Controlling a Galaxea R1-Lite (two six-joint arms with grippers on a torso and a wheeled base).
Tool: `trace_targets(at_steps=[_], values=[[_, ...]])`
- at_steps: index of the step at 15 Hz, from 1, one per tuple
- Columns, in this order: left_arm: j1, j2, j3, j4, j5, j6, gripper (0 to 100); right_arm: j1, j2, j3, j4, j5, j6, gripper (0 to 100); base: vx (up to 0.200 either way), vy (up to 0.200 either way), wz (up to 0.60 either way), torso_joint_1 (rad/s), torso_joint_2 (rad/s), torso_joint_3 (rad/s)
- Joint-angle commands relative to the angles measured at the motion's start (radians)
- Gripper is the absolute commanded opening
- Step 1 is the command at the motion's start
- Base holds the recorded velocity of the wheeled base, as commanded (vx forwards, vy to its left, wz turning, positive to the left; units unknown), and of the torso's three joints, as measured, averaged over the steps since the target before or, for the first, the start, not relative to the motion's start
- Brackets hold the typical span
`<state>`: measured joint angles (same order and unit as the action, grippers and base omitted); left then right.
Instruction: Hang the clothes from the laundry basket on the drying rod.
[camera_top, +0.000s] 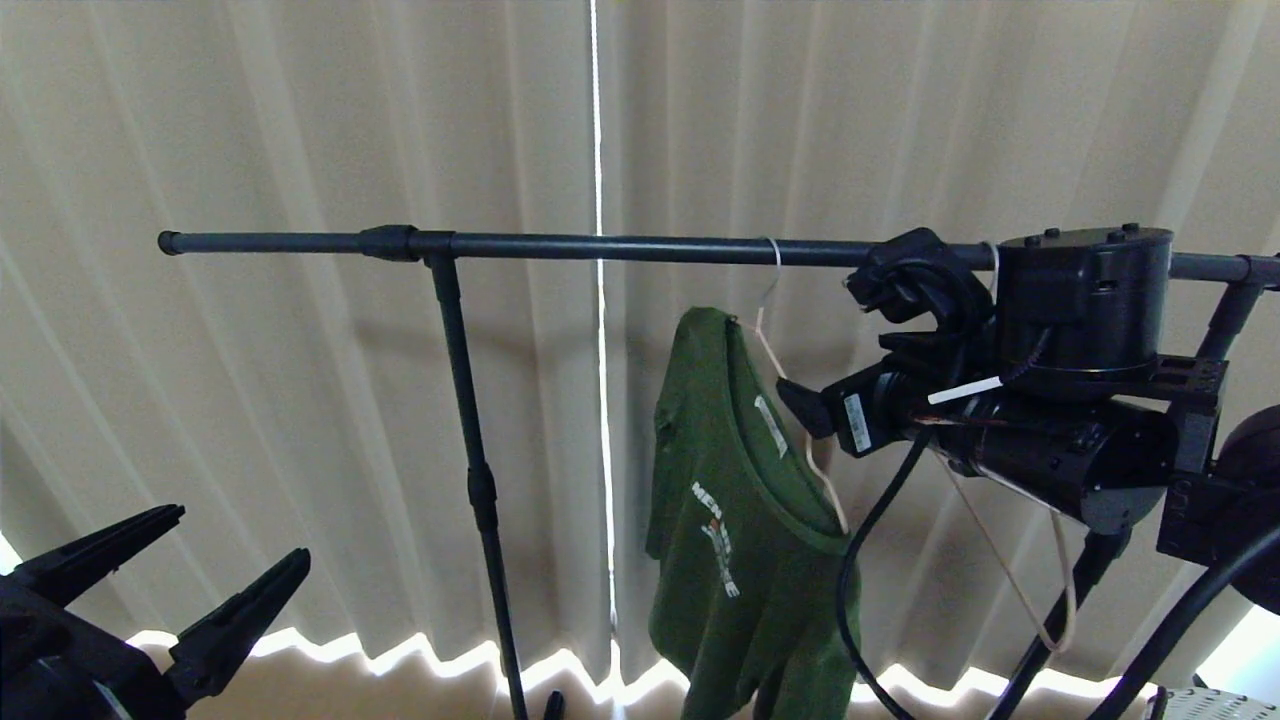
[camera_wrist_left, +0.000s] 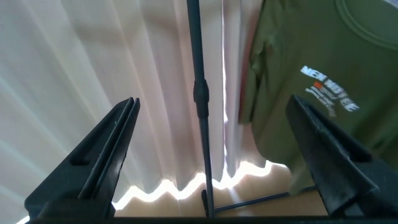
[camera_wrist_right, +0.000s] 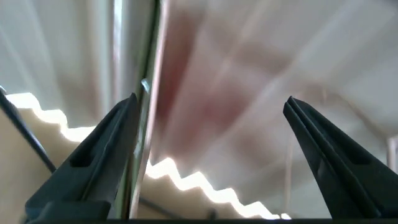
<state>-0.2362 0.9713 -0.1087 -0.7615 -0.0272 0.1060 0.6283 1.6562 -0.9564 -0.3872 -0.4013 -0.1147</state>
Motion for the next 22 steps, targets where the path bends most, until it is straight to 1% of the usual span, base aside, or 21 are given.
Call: trace_targets(at_steps=[1,2,5,7,8,9,10,11,12,13,14,15,16,17,20,22], values=[[0.0,0.003,0.001,-0.001,0.0,0.0,100,0.002,-0.026,0.038,-0.045,0.015,-0.005,100,0.0,0.0,0.0,0.0,0.0,0.0],[0.0,0.003,0.001,-0.001,0.0,0.0,100,0.002,-0.038,0.047,-0.051,0.015,-0.005,100,0.0,0.0,0.0,0.0,0.0,0.0],[0.0,0.004,0.001,-0.001,0.0,0.0,100,0.001,-0.162,0.088,-0.041,0.013,-0.01,100,0.0,0.0,0.0,0.0,0.0,0.0],[0.0,0.003,0.003,-0.001,0.0,0.0,100,-0.01,-0.263,0.139,-0.025,0.009,-0.017,100,0.0,0.0,0.0,0.0,0.0,0.0],[0.001,0.003,0.007,-0.001,0.001,0.0,100,-0.044,-0.388,0.205,0.059,0.007,-0.028,100,0.0,0.0,0.0,0.0,0.0,0.0],[0.001,0.001,0.007,-0.001,0.001,-0.002,100,-0.071,-0.483,0.238,0.165,0.009,-0.034,100,0.0,0.0,0.0,0.0,0.0,0.0],[0.001,0.001,0.006,-0.001,0.001,-0.002,100,-0.087,-0.535,0.248,0.225,0.013,-0.034,100,0.0,0.0,0.0,0.0,0.0,0.0],[0.003,0.0,0.004,-0.001,0.003,-0.002,100,-0.13,-0.604,0.252,0.304,0.015,-0.026,100,0.0,0.0,0.0,0.0,0.0,0.0],[0.003,0.0,0.004,-0.001,0.003,0.001,100,-0.19,-0.645,0.288,0.326,0.015,-0.019,100,0.0,0.0,0.0,0.0,0.0,0.0],[0.003,0.003,0.004,-0.001,0.003,0.001,100,-0.231,-0.662,0.344,0.324,0.016,-0.016,100,0.0,0.0,0.0,0.0,0.0,0.0],[0.003,0.003,0.006,-0.001,0.003,0.001,100,-0.242,-0.671,0.404,0.32,0.027,-0.014,100,0.0,0.0,0.0,0.0,0.0,0.0],[0.003,0.001,0.007,-0.001,0.003,0.0,100,-0.242,-0.676,0.427,0.32,0.03,-0.014,100,0.0,0.0,0.0,0.0,0.0,0.0],[0.012,0.001,0.012,0.001,0.004,0.0,100,-0.242,-0.704,0.501,0.321,0.042,-0.02,100,0.0,0.0,0.0,0.0,0.0,0.0],[0.028,0.0,0.017,-0.001,0.004,0.001,100,-0.242,-0.713,0.515,0.323,0.042,-0.023,100,-0.2,0.0,0.0,0.002,0.0,0.002],[0.057,-0.002,0.02,-0.001,0.004,0.015,100,-0.246,-0.714,0.513,0.323,0.039,-0.03,100,-0.2,0.0,0.0,0.012,0.0,0.001],[0.057,-0.008,0.018,-0.001,0.003,0.017,100,-0.246,-0.713,0.525,0.321,0.041,-0.056,100,-0.2,0.0,0.0,-0.002,0.0,0.0]])
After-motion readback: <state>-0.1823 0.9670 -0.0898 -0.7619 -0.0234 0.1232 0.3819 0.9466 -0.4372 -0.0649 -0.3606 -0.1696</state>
